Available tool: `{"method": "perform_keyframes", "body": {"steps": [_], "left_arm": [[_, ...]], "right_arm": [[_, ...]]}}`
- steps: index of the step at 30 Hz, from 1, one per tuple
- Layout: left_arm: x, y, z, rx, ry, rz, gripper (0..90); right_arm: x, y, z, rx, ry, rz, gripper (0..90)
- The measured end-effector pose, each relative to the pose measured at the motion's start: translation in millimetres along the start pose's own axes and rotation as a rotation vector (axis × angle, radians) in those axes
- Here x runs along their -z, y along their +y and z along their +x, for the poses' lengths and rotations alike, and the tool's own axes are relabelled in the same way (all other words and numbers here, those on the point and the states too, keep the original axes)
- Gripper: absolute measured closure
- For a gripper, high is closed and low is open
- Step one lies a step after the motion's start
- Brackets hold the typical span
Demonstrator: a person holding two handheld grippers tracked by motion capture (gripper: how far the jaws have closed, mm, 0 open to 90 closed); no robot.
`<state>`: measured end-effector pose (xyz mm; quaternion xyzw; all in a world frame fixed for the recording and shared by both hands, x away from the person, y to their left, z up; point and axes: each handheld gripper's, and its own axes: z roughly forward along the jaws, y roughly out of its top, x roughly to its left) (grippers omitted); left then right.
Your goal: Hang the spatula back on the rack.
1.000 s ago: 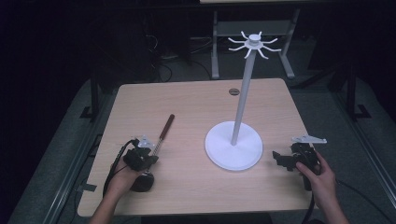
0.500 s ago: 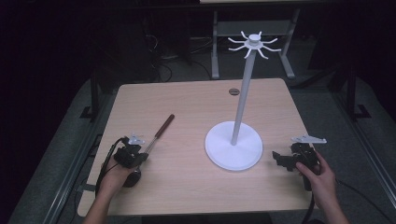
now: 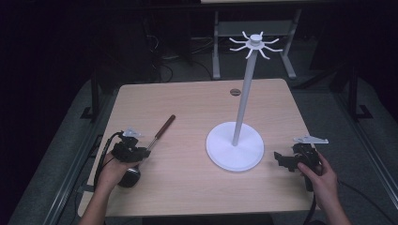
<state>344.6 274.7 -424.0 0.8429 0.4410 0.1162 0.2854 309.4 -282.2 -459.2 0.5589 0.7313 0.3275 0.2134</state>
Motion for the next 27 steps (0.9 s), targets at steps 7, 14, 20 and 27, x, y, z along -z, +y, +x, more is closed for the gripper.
{"method": "perform_keyframes", "body": {"steps": [7,14,20,27], "left_arm": [[-4.3,22.1,9.2,0.002,-0.001,0.06,58.9],[-13.9,54.0,19.3,0.016,-0.005,0.133,55.6],[-21.6,80.1,30.5,0.018,0.0,0.183,55.5],[-46.2,97.9,34.1,-0.001,-0.007,0.253,55.6]], "right_arm": [[-0.4,-0.1,-0.7,-0.004,0.001,0.005,14.4],[-0.7,-0.1,-1.3,-0.005,0.003,0.005,14.4],[-1.0,0.1,-1.5,-0.008,0.004,0.003,14.4],[-1.5,0.1,-1.5,-0.01,0.006,0.003,14.4]]}}
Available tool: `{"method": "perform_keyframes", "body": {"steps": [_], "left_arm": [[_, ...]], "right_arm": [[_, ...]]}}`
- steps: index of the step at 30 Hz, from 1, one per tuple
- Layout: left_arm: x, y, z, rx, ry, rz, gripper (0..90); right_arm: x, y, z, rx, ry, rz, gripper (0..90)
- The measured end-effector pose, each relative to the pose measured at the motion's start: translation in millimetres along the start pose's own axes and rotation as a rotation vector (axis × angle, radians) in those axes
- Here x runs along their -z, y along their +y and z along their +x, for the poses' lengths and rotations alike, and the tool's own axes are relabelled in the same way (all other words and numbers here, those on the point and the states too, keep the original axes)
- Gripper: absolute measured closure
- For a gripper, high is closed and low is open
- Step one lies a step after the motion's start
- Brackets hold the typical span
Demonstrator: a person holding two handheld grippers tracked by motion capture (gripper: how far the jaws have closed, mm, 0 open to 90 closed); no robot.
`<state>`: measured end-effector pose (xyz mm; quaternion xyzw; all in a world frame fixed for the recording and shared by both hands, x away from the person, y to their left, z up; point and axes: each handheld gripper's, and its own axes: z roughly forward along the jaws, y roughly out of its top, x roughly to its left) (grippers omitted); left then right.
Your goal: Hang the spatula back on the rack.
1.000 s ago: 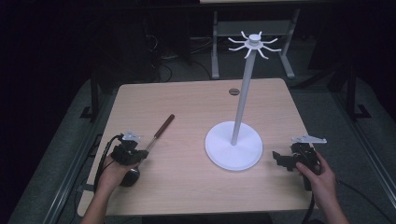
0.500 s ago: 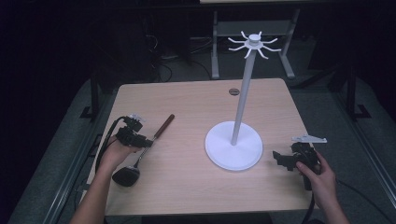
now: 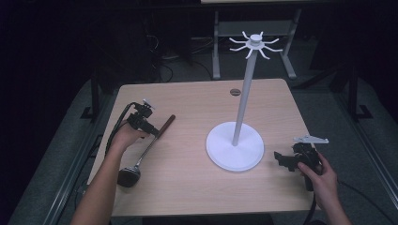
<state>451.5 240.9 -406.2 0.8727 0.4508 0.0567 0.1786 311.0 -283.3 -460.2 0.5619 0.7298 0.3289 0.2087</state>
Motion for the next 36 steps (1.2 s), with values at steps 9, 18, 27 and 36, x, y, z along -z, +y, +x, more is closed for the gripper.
{"method": "perform_keyframes", "body": {"steps": [9,18,27,36], "left_arm": [[-20.2,15.9,-3.5,-0.035,0.021,0.081,59.2],[-33.1,20.5,-4.5,-0.04,0.027,0.144,65.7],[-38.2,20.9,-6.0,-0.041,0.036,0.164,69.9],[-37.0,19.6,-4.0,-0.021,0.033,0.162,73.3]], "right_arm": [[-0.1,0.0,-0.4,-0.003,0.0,0.0,14.5],[-0.1,0.0,-0.4,-0.003,0.0,-0.001,14.5],[0.1,0.0,-0.5,-0.001,0.0,-0.003,14.5],[0.0,0.1,-0.3,-0.002,0.0,-0.001,14.5]]}}
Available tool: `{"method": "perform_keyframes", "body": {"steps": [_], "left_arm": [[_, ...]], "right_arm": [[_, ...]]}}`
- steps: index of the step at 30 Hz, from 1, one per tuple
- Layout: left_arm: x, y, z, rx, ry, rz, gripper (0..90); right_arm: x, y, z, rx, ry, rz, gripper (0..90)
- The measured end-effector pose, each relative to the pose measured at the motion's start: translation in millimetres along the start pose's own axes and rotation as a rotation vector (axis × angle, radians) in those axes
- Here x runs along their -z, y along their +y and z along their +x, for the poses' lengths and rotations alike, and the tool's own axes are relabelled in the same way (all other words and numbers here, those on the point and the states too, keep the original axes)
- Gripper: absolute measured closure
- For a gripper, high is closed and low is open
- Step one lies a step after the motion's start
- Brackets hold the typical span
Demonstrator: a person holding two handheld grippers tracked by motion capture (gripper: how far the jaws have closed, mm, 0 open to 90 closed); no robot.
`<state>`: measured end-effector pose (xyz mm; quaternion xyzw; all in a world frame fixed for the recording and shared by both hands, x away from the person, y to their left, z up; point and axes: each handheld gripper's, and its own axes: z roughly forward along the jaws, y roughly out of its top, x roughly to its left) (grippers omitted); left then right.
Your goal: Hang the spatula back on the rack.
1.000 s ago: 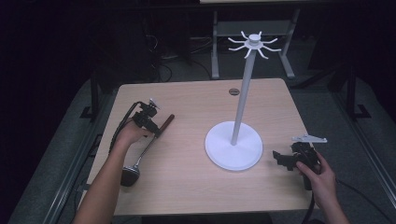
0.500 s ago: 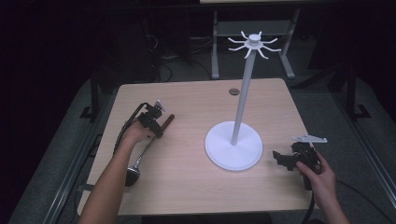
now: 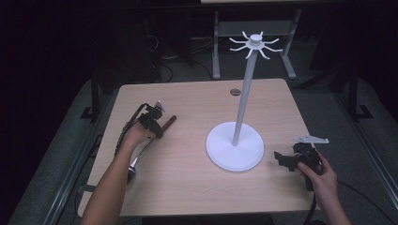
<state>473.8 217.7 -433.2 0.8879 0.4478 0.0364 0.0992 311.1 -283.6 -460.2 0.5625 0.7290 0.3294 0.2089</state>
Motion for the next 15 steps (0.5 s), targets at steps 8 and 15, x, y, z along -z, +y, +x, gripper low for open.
{"method": "perform_keyframes", "body": {"steps": [8,15], "left_arm": [[8.2,-0.9,-2.5,-0.016,0.013,-0.029,73.8],[28.1,-5.2,-6.2,-0.017,-0.006,-0.13,73.7]], "right_arm": [[0.2,0.0,0.1,0.003,-0.001,-0.002,14.5],[0.2,0.0,0.5,0.005,-0.001,0.0,14.5]]}}
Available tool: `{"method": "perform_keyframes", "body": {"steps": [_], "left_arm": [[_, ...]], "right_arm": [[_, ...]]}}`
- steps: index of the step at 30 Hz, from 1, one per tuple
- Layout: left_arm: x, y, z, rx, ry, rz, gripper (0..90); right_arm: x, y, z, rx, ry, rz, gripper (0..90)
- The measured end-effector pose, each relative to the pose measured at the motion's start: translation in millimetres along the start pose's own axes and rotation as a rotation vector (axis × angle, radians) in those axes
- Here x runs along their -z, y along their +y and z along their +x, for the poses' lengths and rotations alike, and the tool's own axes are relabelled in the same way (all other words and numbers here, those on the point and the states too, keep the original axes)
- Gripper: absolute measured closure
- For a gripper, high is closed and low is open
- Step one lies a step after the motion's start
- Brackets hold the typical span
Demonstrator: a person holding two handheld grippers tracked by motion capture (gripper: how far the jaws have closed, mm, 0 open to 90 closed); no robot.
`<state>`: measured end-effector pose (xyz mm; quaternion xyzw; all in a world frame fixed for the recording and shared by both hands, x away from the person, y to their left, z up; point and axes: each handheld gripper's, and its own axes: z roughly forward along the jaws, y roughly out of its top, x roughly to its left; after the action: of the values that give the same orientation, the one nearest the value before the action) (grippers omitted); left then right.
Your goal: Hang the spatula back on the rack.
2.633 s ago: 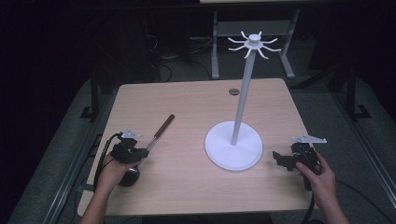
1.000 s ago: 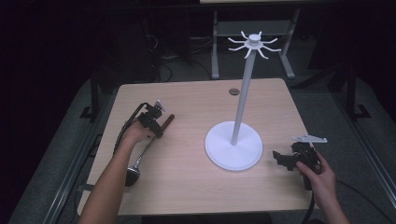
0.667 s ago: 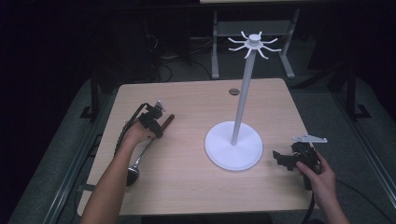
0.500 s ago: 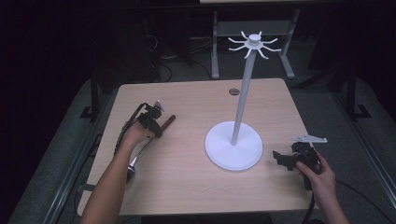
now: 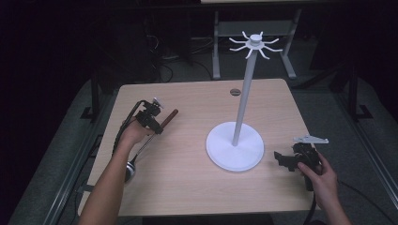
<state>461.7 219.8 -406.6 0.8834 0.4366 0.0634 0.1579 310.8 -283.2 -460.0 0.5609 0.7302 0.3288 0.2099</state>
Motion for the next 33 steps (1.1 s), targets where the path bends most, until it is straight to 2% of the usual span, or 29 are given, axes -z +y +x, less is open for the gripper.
{"method": "perform_keyframes", "body": {"steps": [10,13,15,16,18,20,21,23,24,28,31,32,33], "left_arm": [[23.0,-3.6,-3.1,-0.022,-0.021,-0.091,73.7],[33.0,-5.8,-4.5,-0.028,-0.026,-0.134,73.7],[35.7,-6.3,-5.4,-0.024,-0.031,-0.144,73.7],[40.2,-7.3,-7.0,-0.028,-0.035,-0.167,73.8],[42.6,-7.9,-7.6,-0.035,-0.037,-0.175,73.8],[49.7,-9.7,-11.0,-0.036,-0.044,-0.216,73.8],[49.7,-9.7,-11.0,-0.036,-0.044,-0.216,73.7],[57.8,-13.2,-13.1,-0.044,-0.055,-0.282,73.7],[57.8,-13.2,-13.1,-0.044,-0.055,-0.282,73.8],[68.3,-18.3,-16.3,-0.056,-0.066,-0.358,73.8],[78.7,-23.2,-20.9,-0.075,-0.086,-0.443,73.8],[78.7,-23.2,-20.9,-0.075,-0.086,-0.443,73.8],[82.1,-24.6,-22.7,-0.078,-0.094,-0.469,73.7]], "right_arm": [[0.0,0.0,0.0,0.002,0.002,0.0,14.4],[0.0,0.0,0.0,0.002,0.002,0.0,14.5],[-0.1,0.0,0.1,0.002,0.002,0.001,14.4],[0.0,0.0,0.1,0.002,0.002,0.001,14.4],[0.0,0.0,0.1,0.003,0.002,0.0,14.5],[0.0,0.0,0.1,0.003,0.001,0.0,14.5],[0.0,0.0,0.1,0.004,0.001,0.0,14.5],[0.0,0.0,0.1,0.003,0.001,-0.001,14.4],[0.0,0.0,0.1,0.002,0.001,-0.001,14.4],[0.1,0.0,0.0,0.0,0.001,-0.001,14.5],[0.2,0.0,-0.1,0.001,0.001,-0.002,14.5],[0.2,0.0,-0.1,0.001,0.001,-0.002,14.5],[0.1,0.0,0.0,0.0,0.001,-0.002,14.4]]}}
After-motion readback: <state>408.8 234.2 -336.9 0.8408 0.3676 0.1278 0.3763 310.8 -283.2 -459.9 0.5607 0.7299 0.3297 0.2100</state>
